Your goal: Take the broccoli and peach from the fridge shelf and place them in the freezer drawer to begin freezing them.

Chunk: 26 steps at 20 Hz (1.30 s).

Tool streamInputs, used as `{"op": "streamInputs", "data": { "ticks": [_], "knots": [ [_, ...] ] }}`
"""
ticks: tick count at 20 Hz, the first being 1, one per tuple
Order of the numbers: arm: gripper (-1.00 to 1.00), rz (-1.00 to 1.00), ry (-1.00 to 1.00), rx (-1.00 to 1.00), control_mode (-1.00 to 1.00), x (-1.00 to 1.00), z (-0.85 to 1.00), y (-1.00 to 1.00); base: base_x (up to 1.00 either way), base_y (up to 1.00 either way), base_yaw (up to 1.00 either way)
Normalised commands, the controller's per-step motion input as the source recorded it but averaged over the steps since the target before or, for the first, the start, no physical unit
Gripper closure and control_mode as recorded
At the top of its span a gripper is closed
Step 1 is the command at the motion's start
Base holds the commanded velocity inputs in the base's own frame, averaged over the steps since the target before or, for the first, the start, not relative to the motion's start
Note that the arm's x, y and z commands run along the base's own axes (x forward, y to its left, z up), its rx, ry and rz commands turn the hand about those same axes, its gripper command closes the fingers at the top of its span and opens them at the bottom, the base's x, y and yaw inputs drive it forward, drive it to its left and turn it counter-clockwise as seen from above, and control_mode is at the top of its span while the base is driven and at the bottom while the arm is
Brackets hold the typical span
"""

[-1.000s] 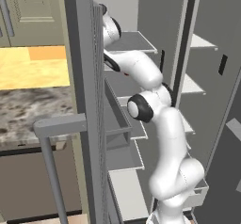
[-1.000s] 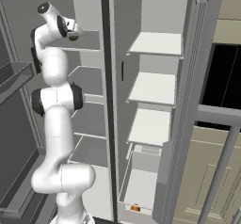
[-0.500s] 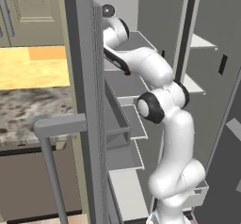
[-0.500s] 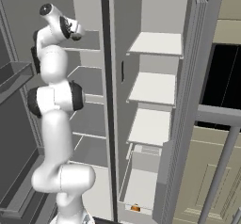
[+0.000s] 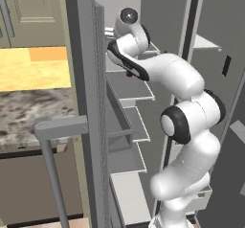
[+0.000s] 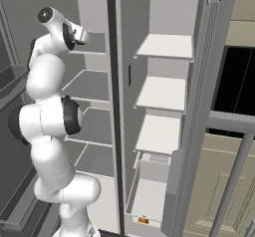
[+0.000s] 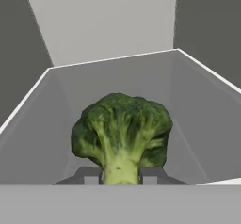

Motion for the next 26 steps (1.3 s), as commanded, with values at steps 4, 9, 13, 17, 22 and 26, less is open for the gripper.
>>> {"op": "streamInputs", "data": {
  "ticks": [4, 9, 13, 17, 22, 26],
  "knots": [
    [1.00, 0.00, -0.11, 0.11, -1.00, -1.00, 0.00, -0.46, 0.00, 0.00, 0.00],
    [1.00, 0.04, -0.01, 0.01, -1.00, -1.00, 0.03, -0.25, 0.00, 0.00, 0.00],
    [1.00, 0.00, 0.06, 0.00, -1.00, -1.00, 0.13, -0.16, 0.00, 0.00, 0.00],
    [1.00, 0.00, 0.06, 0.00, -1.00, -1.00, 0.16, -0.26, 0.00, 0.00, 0.00],
    [1.00, 0.01, 0.07, 0.00, -1.00, -1.00, 0.00, -0.25, 0.00, 0.00, 0.00],
    [1.00, 0.01, 0.15, 0.00, -1.00, -0.80, -0.26, -0.15, 0.00, 0.00, 0.00]
  ]
}}
